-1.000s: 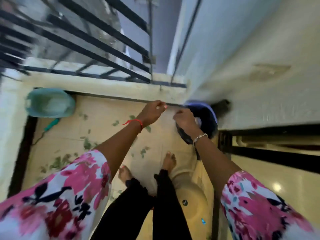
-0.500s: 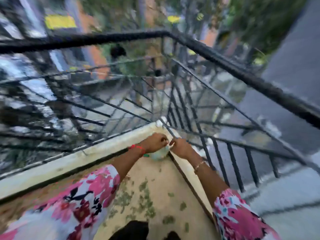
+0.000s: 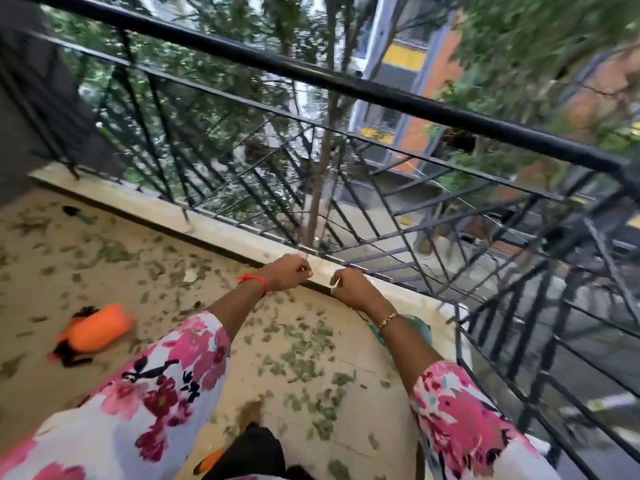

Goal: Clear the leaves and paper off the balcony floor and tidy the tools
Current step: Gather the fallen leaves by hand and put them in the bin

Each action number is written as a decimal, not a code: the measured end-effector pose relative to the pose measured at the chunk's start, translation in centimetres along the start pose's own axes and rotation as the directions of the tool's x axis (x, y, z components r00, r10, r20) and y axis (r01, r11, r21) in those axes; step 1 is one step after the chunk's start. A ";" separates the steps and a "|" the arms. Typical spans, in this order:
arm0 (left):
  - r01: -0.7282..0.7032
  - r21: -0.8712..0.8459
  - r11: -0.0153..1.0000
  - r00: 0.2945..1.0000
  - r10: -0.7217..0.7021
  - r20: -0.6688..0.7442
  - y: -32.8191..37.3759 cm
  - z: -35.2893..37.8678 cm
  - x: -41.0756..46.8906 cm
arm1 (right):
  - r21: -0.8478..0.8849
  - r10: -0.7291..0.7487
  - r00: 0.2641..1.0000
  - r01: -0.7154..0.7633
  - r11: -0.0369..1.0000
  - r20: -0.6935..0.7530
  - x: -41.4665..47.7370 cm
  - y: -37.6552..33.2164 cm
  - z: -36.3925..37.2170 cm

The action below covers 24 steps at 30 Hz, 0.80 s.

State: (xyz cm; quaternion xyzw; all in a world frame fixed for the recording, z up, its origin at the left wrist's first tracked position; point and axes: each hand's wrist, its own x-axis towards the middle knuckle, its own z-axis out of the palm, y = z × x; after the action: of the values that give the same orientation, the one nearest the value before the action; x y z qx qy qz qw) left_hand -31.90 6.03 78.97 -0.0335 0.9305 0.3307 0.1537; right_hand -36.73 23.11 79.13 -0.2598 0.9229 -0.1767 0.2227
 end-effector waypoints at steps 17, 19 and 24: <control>0.414 -0.264 0.871 0.840 -0.477 -0.257 -23.7 -9.8 -7.6 | -0.085 -0.343 0.893 0.381 0.921 0.290 17.7 -22.5 10.9; 0.465 -0.266 0.844 0.804 -0.529 -0.272 -26.0 -10.9 -8.8 | -0.097 -0.393 0.865 0.440 0.893 0.313 19.5 -25.4 12.0; 0.537 -0.343 0.771 0.718 -0.631 -0.295 -31.1 -13.9 -9.9 | -0.082 -0.464 0.794 0.532 0.843 0.393 25.1 -31.4 14.5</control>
State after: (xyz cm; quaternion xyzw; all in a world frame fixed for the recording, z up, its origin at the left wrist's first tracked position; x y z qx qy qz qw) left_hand -21.00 -27.28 73.37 -0.4106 0.8370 0.3575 0.0553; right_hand -36.11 -19.14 72.86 -0.5419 0.7772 -0.0909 0.3068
